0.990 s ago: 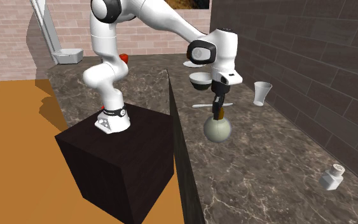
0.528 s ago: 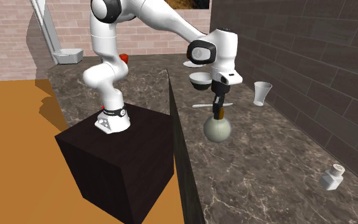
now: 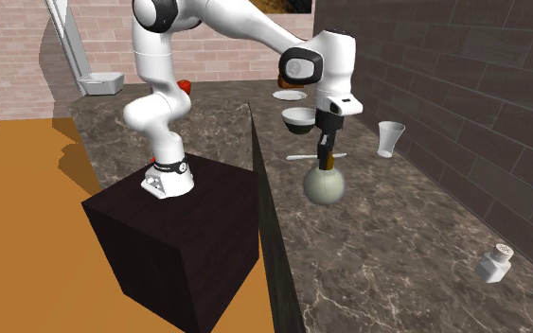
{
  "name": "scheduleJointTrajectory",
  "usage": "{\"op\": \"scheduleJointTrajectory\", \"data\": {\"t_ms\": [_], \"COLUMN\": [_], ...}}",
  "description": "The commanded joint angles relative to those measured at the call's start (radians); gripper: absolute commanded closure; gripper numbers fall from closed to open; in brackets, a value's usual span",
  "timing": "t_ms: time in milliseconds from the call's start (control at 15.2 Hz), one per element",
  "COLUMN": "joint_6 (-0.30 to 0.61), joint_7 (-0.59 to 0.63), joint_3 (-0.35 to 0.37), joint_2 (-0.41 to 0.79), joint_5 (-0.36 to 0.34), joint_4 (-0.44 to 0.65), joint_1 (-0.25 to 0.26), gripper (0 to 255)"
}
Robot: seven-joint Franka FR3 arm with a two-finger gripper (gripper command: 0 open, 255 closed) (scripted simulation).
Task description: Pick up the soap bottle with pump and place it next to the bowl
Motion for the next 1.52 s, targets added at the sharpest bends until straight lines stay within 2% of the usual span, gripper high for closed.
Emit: {"op": "scheduleJointTrajectory", "data": {"t_ms": [0, 1452], "joint_6": [-0.024, -0.308], "joint_7": [-0.001, -0.012], "joint_3": [0.0, 0.002], "joint_2": [-0.008, -0.061], "joint_5": [0.002, 0.012], "joint_4": [0.017, 0.248], "joint_1": [0.0, 0.0], "gripper": [255, 255]}}
